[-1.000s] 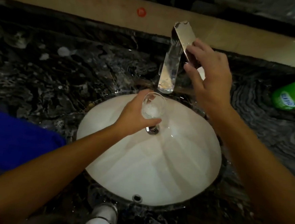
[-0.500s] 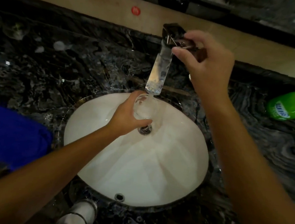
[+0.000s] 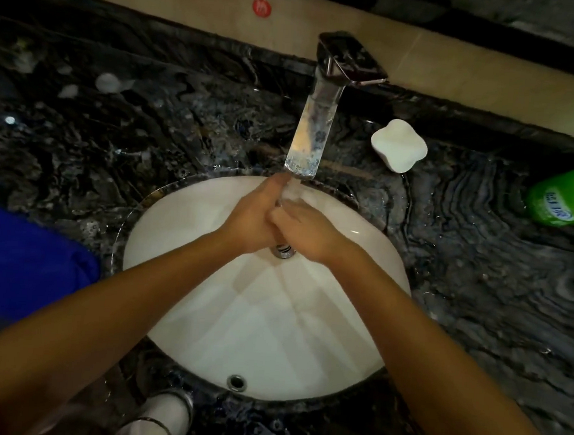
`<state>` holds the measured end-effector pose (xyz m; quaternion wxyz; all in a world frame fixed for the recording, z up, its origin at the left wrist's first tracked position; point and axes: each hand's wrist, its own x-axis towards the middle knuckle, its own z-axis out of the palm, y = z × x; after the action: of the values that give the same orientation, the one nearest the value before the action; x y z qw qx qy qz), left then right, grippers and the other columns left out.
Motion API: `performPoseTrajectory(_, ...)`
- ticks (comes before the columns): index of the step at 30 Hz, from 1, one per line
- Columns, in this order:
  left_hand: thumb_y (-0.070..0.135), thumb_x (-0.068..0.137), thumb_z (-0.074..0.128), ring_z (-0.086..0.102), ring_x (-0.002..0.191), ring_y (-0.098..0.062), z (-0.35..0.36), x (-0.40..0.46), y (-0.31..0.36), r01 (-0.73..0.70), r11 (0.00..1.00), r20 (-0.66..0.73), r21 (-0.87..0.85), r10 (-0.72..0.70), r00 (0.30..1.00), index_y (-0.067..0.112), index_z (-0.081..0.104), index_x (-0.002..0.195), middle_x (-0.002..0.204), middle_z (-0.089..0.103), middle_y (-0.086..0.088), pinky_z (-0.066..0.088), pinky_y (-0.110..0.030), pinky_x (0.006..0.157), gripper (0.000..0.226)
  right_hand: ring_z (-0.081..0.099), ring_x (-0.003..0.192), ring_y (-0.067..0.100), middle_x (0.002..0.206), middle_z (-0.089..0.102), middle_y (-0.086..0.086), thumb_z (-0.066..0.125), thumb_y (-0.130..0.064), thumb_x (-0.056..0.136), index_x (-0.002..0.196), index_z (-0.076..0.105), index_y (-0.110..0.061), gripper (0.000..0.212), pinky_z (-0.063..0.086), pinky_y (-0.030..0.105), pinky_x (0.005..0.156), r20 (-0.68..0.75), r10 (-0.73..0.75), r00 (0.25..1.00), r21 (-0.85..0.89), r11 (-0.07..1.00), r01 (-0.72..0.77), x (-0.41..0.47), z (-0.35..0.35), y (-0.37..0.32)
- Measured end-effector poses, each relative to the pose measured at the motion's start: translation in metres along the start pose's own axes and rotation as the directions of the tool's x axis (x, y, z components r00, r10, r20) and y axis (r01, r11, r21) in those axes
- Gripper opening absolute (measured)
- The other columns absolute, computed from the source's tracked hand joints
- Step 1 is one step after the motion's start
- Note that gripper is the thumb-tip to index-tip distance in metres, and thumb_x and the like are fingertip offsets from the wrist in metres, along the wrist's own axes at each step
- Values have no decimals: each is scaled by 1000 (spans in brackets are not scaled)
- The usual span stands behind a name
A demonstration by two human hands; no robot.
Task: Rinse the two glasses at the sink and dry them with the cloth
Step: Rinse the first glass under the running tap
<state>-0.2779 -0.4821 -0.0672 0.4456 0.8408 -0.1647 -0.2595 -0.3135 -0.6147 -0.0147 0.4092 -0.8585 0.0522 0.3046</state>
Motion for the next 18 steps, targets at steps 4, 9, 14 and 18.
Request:
performPoseTrajectory(4,45,60,89,70,103,-18,-3,0,0,2,998,-41,-64,-5,999,37,38,143,116,67,8,58,-35,83,98,63,86,29,88,64,12,54,-25,86,82,63,-12,16,46,44,78,-5,134,991,369,921,-123,12,-19,-11)
performPoseTrajectory(9,27,65,98,70,98,-13,-11,5,1,48,996,13,-76,-47,999,21,41,146,103,65,14,51,-8,71,99,68,98,25,106,73,10,56,-33,86,109,71,-4,40,52,34,77,86,136,987,199,968,-151,12,-17,-8)
performPoseTrajectory(14,36,70,95,69,102,-11,-5,7,4,89,996,91,-27,-86,992,21,36,151,111,66,13,52,-18,78,101,67,94,22,92,73,4,60,-27,98,98,77,-8,25,53,42,96,-43,209,977,445,880,-168,20,-15,5)
performPoseTrajectory(18,39,64,92,71,102,-18,-10,7,5,178,969,247,-171,-133,960,18,56,129,114,70,5,59,-44,94,78,69,97,28,98,74,9,58,-33,95,86,75,-10,30,50,37,85,31,202,979,436,878,-195,19,-4,13)
